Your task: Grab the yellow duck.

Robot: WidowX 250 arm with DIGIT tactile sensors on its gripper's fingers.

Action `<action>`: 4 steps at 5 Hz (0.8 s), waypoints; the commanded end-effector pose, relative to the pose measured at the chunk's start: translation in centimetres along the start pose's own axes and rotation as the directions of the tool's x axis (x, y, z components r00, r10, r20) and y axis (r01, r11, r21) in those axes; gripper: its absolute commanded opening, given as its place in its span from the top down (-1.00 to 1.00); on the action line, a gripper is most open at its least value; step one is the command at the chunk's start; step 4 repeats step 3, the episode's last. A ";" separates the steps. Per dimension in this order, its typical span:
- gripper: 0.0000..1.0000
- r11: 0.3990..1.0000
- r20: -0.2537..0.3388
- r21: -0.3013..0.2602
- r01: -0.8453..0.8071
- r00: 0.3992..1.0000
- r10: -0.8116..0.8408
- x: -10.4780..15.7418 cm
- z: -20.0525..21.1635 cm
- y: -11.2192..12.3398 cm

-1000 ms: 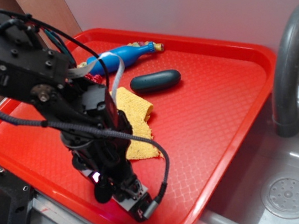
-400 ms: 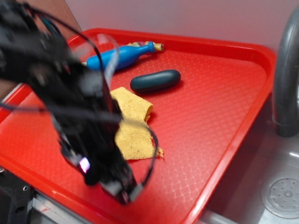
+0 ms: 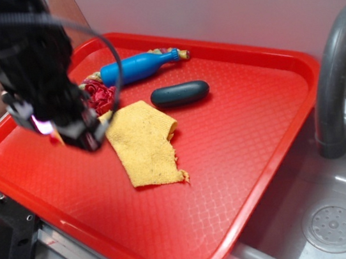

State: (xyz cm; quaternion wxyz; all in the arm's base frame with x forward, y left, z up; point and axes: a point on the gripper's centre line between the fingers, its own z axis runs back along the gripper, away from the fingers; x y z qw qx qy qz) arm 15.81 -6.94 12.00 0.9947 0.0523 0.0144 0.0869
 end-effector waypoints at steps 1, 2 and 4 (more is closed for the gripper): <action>1.00 0.984 0.143 -0.132 -0.123 0.980 0.141 2.6 7.3 5.8; 1.00 0.978 0.199 -0.150 -0.143 0.965 0.171 3.1 9.0 7.3; 1.00 0.991 0.205 -0.122 -0.051 0.976 0.076 3.9 8.9 7.2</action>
